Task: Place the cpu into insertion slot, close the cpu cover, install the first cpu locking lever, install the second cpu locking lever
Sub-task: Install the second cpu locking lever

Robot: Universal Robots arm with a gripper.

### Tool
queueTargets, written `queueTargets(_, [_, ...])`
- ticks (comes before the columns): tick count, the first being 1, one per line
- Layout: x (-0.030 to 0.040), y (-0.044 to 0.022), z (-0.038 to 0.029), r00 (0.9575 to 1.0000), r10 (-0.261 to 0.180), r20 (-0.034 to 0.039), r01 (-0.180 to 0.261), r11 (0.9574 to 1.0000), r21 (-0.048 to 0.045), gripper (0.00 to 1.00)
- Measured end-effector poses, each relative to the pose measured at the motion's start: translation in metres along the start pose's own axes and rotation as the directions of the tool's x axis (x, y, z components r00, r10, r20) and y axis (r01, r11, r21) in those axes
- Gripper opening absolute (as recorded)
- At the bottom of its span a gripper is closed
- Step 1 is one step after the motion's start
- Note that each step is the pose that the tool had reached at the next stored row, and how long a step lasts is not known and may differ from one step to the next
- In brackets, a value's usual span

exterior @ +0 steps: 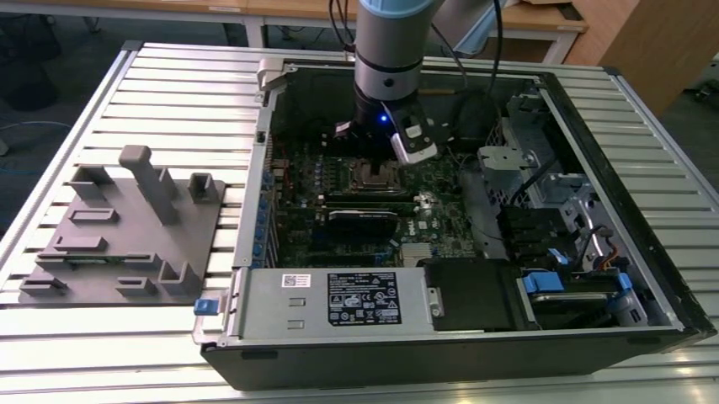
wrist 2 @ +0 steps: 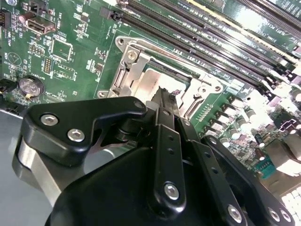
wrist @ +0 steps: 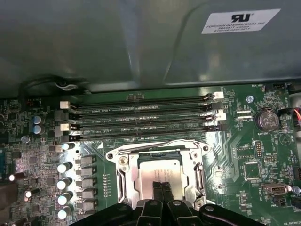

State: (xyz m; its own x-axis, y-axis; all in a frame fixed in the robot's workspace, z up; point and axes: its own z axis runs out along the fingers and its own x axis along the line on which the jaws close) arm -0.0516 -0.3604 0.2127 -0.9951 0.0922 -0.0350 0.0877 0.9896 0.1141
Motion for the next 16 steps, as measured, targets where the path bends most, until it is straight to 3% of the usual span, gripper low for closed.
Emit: queueTargets(16, [0.0001,0.0016,-0.0019,1.0000,0.000,-0.0001,0.000,1.0000,0.0002,0.10])
